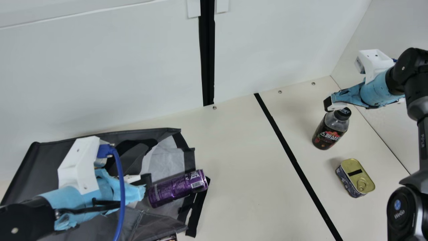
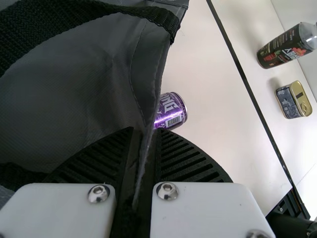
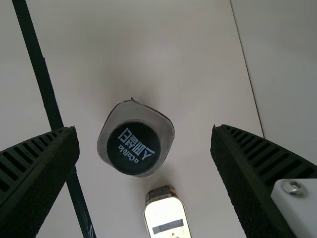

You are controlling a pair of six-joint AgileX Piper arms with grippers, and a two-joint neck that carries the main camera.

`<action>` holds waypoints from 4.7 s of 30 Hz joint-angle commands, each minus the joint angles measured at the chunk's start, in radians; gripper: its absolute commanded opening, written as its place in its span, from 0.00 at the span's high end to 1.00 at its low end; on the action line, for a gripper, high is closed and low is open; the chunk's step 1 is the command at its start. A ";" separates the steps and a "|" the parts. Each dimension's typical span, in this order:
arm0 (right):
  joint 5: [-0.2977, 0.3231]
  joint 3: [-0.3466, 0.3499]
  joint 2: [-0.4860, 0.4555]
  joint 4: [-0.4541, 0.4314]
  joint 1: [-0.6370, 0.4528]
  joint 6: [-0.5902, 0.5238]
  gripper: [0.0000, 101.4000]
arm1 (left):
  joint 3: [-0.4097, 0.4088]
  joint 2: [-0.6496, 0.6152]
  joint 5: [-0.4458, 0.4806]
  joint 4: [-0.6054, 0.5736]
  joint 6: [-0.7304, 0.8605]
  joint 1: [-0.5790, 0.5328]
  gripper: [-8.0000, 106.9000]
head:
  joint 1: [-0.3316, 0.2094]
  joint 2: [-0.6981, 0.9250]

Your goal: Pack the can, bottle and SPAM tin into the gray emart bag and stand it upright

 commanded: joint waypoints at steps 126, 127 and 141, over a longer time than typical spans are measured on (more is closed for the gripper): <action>0.038 0.464 -0.363 0.463 0.391 -0.870 1.00 | 0.000 0.000 0.000 0.000 0.000 0.000 1.00 | -0.023 -0.001; 0.038 0.470 -0.367 0.464 0.402 -0.872 1.00 | 0.000 0.000 0.000 0.000 0.000 0.000 1.00 | -0.023 -0.001; 0.038 0.529 -0.412 0.480 0.510 -0.889 1.00 | 0.000 0.000 0.000 0.000 0.000 0.000 1.00 | -0.023 -0.001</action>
